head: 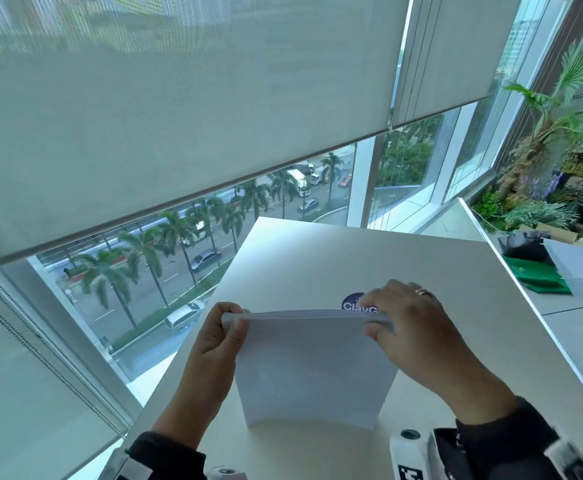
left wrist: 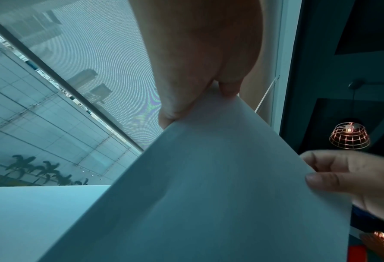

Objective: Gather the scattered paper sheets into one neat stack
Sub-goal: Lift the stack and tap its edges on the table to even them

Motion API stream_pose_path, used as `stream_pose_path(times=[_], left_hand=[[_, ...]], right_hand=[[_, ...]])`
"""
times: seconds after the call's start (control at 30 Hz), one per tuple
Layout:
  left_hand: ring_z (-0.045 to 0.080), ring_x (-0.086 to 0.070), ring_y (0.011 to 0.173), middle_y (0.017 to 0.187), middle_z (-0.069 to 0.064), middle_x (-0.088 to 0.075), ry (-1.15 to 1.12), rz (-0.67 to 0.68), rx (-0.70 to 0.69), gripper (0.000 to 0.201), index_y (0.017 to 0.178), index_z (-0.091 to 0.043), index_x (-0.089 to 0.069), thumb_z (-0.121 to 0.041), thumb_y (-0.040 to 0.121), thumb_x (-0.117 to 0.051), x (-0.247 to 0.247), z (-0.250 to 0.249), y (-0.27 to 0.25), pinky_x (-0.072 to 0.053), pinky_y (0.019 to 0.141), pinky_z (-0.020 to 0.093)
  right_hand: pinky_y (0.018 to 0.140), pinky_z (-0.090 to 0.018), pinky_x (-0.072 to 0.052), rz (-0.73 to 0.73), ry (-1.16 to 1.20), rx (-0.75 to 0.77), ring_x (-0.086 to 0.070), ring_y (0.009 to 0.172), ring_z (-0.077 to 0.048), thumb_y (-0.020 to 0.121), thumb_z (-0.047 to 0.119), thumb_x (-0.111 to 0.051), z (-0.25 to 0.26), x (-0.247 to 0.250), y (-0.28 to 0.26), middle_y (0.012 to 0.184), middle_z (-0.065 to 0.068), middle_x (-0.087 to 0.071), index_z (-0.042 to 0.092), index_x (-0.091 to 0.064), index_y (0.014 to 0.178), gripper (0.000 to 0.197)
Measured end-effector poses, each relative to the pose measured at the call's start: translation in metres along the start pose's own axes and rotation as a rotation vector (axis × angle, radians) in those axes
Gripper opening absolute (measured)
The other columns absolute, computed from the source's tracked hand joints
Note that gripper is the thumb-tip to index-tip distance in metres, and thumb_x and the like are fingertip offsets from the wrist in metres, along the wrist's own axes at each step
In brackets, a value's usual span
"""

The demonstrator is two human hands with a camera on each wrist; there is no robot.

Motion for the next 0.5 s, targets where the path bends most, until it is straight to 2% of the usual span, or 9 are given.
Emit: stream_pose_path(times=[0.07, 0.13, 0.2, 0.27, 0.33, 0.37, 0.43, 0.47, 0.5], left_hand=[[-0.001, -0.043, 0.051, 0.059, -0.015, -0.052, 0.005, -0.007, 0.004, 0.022, 0.077, -0.014, -0.048, -0.007, 0.096, -0.041, -0.001, -0.001, 0.0, -0.034, 0.047, 0.01], [0.0, -0.043, 0.051, 0.06, -0.015, -0.051, 0.001, -0.026, 0.011, 0.02, 0.076, -0.017, -0.048, -0.014, 0.096, -0.046, -0.002, -0.003, -0.001, -0.035, 0.048, 0.012], [0.002, -0.043, 0.054, 0.065, -0.011, -0.05, 0.009, -0.058, 0.011, 0.019, 0.074, -0.02, -0.05, -0.025, 0.092, -0.047, -0.003, -0.003, -0.002, -0.035, 0.052, 0.016], [0.003, -0.044, 0.057, 0.071, -0.004, -0.049, 0.011, -0.095, -0.01, 0.023, 0.073, -0.02, -0.051, -0.032, 0.09, -0.043, -0.005, -0.004, -0.002, -0.035, 0.054, 0.018], [0.002, -0.044, 0.057, 0.071, -0.003, -0.049, 0.032, -0.141, -0.043, 0.027, 0.072, -0.018, -0.051, -0.036, 0.088, -0.038, -0.006, -0.004, 0.0, -0.036, 0.053, 0.015], [0.0, -0.045, 0.055, 0.071, -0.003, -0.049, 0.042, -0.175, -0.062, 0.029, 0.072, -0.017, -0.051, -0.035, 0.09, -0.037, -0.007, -0.005, 0.0, -0.036, 0.052, 0.012], [-0.004, -0.047, 0.052, 0.071, -0.003, -0.052, 0.034, -0.229, -0.071, 0.034, 0.073, -0.014, -0.051, -0.027, 0.1, -0.035, -0.01, -0.004, 0.001, -0.038, 0.05, 0.008], [-0.006, -0.048, 0.051, 0.07, -0.005, -0.055, 0.022, -0.243, -0.062, 0.036, 0.073, -0.014, -0.051, -0.024, 0.101, -0.032, -0.011, -0.005, 0.001, -0.038, 0.05, 0.007], [-0.006, -0.05, 0.051, 0.067, -0.008, -0.059, 0.016, -0.256, -0.053, 0.037, 0.072, -0.014, -0.052, -0.022, 0.101, -0.03, -0.011, -0.002, 0.001, -0.039, 0.049, 0.007]], right_hand=[[0.058, -0.032, -0.048, 0.075, -0.195, 0.077, -0.06, 0.063, -0.019, 0.063, 0.023, -0.067, 0.02, -0.003, 0.006, 0.067, 0.008, -0.057, 0.028, -0.062, 0.076, 0.015], [0.05, -0.032, -0.047, 0.167, -0.224, 0.102, -0.059, 0.057, -0.019, 0.056, 0.02, -0.074, 0.038, -0.017, 0.01, 0.062, 0.006, -0.056, 0.027, -0.058, 0.073, 0.024], [0.047, -0.031, -0.046, 0.198, -0.247, 0.139, -0.059, 0.053, -0.018, 0.05, 0.015, -0.077, 0.056, -0.029, 0.013, 0.059, 0.005, -0.057, 0.024, -0.058, 0.077, 0.035], [0.06, -0.035, -0.046, 0.257, -0.268, 0.134, -0.062, 0.068, -0.024, 0.064, 0.006, -0.067, 0.072, -0.028, 0.018, 0.073, 0.0, -0.062, 0.018, -0.058, 0.095, 0.035], [0.076, -0.038, -0.039, 0.261, -0.279, 0.117, -0.057, 0.091, -0.029, 0.079, -0.002, -0.044, 0.071, -0.032, 0.022, 0.095, -0.005, -0.061, 0.015, -0.048, 0.115, 0.04], [0.075, -0.037, -0.038, 0.236, -0.263, 0.113, -0.057, 0.091, -0.028, 0.08, -0.004, -0.036, 0.071, -0.031, 0.023, 0.095, -0.005, -0.061, 0.014, -0.049, 0.115, 0.042], [0.056, -0.034, -0.042, 0.206, -0.265, 0.065, -0.062, 0.063, -0.024, 0.068, -0.001, -0.034, 0.075, -0.026, 0.023, 0.067, 0.0, -0.062, 0.014, -0.061, 0.088, 0.037], [0.047, -0.03, -0.041, 0.209, -0.273, 0.066, -0.059, 0.05, -0.021, 0.061, 0.003, -0.044, 0.073, -0.028, 0.022, 0.054, 0.002, -0.058, 0.016, -0.062, 0.074, 0.026], [0.042, -0.028, -0.039, 0.183, -0.286, 0.079, -0.056, 0.043, -0.019, 0.051, 0.004, -0.059, 0.072, -0.028, 0.022, 0.047, 0.003, -0.055, 0.018, -0.06, 0.067, 0.021]])
Point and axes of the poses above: each hand's wrist, its own y-axis towards the middle knuckle, its own x-axis out of the back of the hand, z = x × y, the point moved 3 cm from there along y, towards the middle knuckle
